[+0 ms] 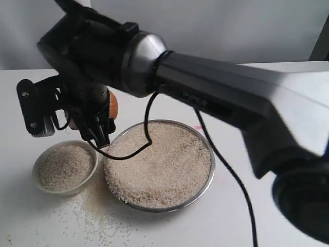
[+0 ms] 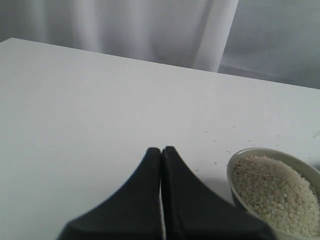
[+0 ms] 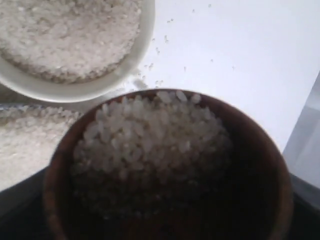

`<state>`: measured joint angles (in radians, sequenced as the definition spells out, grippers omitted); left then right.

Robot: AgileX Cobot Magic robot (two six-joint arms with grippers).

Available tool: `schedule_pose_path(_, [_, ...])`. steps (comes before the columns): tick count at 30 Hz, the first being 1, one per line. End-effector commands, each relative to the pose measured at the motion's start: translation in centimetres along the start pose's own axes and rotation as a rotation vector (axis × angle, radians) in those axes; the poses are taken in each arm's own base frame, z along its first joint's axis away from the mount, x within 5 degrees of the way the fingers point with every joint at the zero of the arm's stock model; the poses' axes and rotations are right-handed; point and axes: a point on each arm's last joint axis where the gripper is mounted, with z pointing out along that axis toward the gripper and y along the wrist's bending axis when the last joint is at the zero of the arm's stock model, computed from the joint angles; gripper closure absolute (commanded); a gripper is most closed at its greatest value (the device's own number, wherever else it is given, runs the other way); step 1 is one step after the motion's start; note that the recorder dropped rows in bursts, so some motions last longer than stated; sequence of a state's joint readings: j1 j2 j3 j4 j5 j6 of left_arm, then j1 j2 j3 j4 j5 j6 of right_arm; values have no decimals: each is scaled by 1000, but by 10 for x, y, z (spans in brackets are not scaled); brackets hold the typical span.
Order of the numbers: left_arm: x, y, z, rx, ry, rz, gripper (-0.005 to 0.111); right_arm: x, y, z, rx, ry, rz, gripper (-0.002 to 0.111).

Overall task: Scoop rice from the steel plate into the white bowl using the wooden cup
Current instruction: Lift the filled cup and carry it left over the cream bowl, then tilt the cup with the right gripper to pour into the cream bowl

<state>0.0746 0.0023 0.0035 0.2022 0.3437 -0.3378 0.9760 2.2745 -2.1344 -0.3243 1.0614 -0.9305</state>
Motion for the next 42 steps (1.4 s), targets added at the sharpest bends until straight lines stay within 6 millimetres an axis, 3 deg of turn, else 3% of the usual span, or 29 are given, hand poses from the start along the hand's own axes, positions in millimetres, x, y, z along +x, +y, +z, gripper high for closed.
schedule_pose_path(1, [-2,-1,-1,9,-10,-6,107,-17,3,19,59,74,-97,108])
schedule_pose_path(6, [-2,-1,-1,9,-10,-6,107,-29,10,35,132,145,-174,108])
schedule_pose_path(24, [-2,-1,-1,9,-10,-6,107,-56,28,58,238,279,-403,108])
schedule_pose_path(42, [-2,-1,-1,9,-10,-6,107,-65,31,53,280,322,-499,108])
